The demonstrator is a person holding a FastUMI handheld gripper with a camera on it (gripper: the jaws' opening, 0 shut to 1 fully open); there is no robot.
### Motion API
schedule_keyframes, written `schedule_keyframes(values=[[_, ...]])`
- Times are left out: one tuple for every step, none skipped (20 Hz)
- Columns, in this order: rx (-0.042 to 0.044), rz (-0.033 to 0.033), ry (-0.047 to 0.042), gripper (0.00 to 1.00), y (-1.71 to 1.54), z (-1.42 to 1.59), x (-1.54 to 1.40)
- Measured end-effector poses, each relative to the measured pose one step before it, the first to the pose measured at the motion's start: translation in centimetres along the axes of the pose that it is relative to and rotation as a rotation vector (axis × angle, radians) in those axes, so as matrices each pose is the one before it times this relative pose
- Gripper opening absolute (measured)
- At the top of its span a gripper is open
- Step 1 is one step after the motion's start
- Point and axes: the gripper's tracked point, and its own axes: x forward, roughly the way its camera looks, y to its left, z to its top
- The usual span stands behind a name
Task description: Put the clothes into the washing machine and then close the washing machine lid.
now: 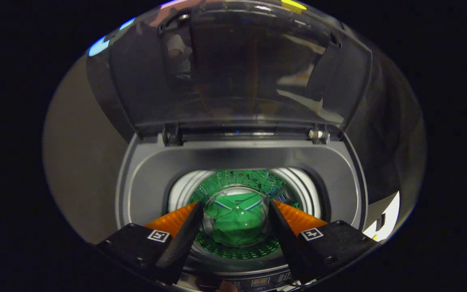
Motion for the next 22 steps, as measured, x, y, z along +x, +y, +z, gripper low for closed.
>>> schedule_keyframes(values=[[0.00053,0.00707,-0.02867,1.00,0.069,1.242,-0.830],[0.00455,-0.00702,-0.02763,0.99,-0.075,1.454,-0.792],[0.00718,-0.00012,-0.02214,0.99,-0.102,1.229,-0.886],[0.00728,-0.00408,-0.02176,0.99,0.008,1.279,-0.665],[0.00362,-0.00309,-0.02698,0.99,-0.244,1.334,-0.653],[0.00521,0.00243,-0.02480,0.99,0.110,1.408,-0.591],[0.00124,-0.00235,-0.02380,0.99,0.105,1.388,-0.791],[-0.00184,-0.00071,-0.01910,0.99,-0.038,1.424,-0.747],[-0.00245,-0.00521,-0.02449,0.99,-0.050,1.440,-0.631],[-0.00072,0.00246,-0.01944,0.99,0.075,1.404,-0.515],[-0.00181,-0.00379,-0.02426,0.99,-0.159,1.320,-0.514],[0.00402,0.00062,-0.02490,0.99,-0.049,1.548,-0.452],[0.00623,0.00131,-0.02827,0.99,0.095,1.523,-0.442],[0.01064,0.00070,-0.02625,0.99,-0.134,1.542,-0.211],[0.00834,0.00370,-0.02835,0.99,0.181,1.584,-0.445],[0.00954,0.00223,-0.02448,0.99,-0.045,1.423,-0.195],[0.01044,0.00371,-0.02518,0.99,-0.071,1.530,0.095],[0.00617,-0.00081,-0.01767,0.99,-0.034,1.214,0.135],[0.00466,0.00374,-0.01137,0.99,0.060,0.786,0.334],[-0.00232,0.00133,-0.01394,0.99,0.021,0.876,0.449],[0.00265,0.00258,0.00008,0.99,0.158,0.617,0.304],[-0.00280,0.00206,-0.01343,0.99,0.086,0.683,0.487]])
